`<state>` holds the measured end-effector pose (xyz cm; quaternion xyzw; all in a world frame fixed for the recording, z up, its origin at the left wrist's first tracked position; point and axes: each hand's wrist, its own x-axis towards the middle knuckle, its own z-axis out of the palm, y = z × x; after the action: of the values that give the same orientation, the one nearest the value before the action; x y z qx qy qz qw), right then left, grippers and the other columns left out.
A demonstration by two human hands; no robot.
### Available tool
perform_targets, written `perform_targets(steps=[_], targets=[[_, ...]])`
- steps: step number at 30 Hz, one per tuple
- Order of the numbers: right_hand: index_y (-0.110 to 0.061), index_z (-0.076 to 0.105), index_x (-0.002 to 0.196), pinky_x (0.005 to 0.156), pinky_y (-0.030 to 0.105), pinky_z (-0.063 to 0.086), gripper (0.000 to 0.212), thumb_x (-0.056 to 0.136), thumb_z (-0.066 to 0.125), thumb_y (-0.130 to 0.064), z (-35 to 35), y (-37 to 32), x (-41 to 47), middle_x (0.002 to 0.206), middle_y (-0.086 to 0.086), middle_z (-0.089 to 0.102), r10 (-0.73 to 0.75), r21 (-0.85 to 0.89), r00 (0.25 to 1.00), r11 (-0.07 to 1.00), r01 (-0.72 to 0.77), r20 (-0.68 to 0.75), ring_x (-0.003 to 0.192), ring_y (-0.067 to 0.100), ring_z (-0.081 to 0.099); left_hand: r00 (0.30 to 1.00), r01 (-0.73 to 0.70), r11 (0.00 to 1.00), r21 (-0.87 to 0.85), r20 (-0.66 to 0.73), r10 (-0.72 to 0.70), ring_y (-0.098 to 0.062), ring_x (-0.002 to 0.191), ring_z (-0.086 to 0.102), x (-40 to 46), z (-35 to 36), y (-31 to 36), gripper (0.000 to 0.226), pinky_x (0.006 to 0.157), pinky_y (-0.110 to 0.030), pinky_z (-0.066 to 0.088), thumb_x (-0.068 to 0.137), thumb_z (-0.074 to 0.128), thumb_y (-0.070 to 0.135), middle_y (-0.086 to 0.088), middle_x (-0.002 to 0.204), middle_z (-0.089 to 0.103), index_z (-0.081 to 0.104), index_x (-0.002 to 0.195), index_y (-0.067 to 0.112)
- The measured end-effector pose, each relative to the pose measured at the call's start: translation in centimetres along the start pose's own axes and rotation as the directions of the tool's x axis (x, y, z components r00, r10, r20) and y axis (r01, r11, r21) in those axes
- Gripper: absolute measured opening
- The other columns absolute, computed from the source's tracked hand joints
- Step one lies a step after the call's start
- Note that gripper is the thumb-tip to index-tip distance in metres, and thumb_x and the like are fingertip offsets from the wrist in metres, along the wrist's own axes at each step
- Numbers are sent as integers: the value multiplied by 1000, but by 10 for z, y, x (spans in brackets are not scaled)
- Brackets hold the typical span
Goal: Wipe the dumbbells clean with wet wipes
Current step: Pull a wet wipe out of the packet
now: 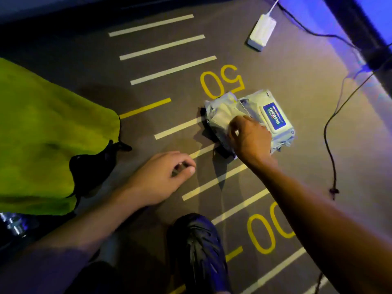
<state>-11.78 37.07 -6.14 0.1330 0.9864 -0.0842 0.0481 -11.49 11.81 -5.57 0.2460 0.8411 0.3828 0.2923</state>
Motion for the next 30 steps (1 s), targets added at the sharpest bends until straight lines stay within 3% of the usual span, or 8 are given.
perform_targets(steps=[4,6,10,13,16,23,26,30], targets=[[-17,67,92,70,41,53,17,99,58,-29,-1,2,0,94,6,73,180,215,977,965,-152,-115,87,33,67,998,59,998,-37,-16,-60,-8,92,65,36,8,10,15,79,-17,48,102,65,27,16,98,68,74,114,26],[-16,65,93,69,40,50,14,99,58,-26,-2,6,2,91,3,71,224,298,967,937,-180,-119,86,29,66,992,110,982,-154,-46,-118,-11,89,65,60,15,15,18,86,-25,50,102,66,22,13,97,68,72,119,24],[-17,65,97,66,34,46,9,101,59,-23,-3,8,-1,90,-1,67,205,370,972,917,-149,-118,84,23,61,948,202,791,-577,-88,-306,-11,80,59,103,27,34,17,83,-30,50,103,65,16,9,88,65,63,119,23],[-19,65,98,66,31,46,9,103,60,-26,0,8,-3,89,-2,68,181,411,974,905,-113,-132,81,18,61,933,248,658,-711,-8,-360,-12,85,62,123,33,50,15,76,-31,52,106,62,21,6,92,66,58,120,23],[-20,66,96,67,32,49,11,103,60,-27,3,6,-5,84,-6,66,136,447,982,892,-62,-135,77,14,61,918,252,582,-773,0,-397,-14,80,66,131,40,57,3,77,-34,55,105,64,24,2,90,71,66,102,23],[-20,64,94,71,41,57,12,103,60,-25,7,2,-11,83,-7,67,129,530,986,847,-54,-105,79,14,65,893,256,590,-766,-47,-448,-27,79,66,132,46,50,21,84,-45,63,104,65,18,-7,78,71,72,84,21],[-17,60,94,72,37,55,10,104,58,-20,3,2,-12,86,-3,66,199,588,976,802,-107,-94,82,17,63,862,278,563,-779,-57,-504,-34,94,74,130,43,49,18,85,-45,65,103,64,20,-17,100,78,70,86,19],[-9,58,102,65,19,51,13,105,56,-21,0,6,-9,95,0,65,392,716,918,659,-231,-65,92,19,62,818,303,509,-806,-54,-573,-40,105,73,126,37,45,16,95,-58,58,97,55,26,-19,103,76,63,86,18]])
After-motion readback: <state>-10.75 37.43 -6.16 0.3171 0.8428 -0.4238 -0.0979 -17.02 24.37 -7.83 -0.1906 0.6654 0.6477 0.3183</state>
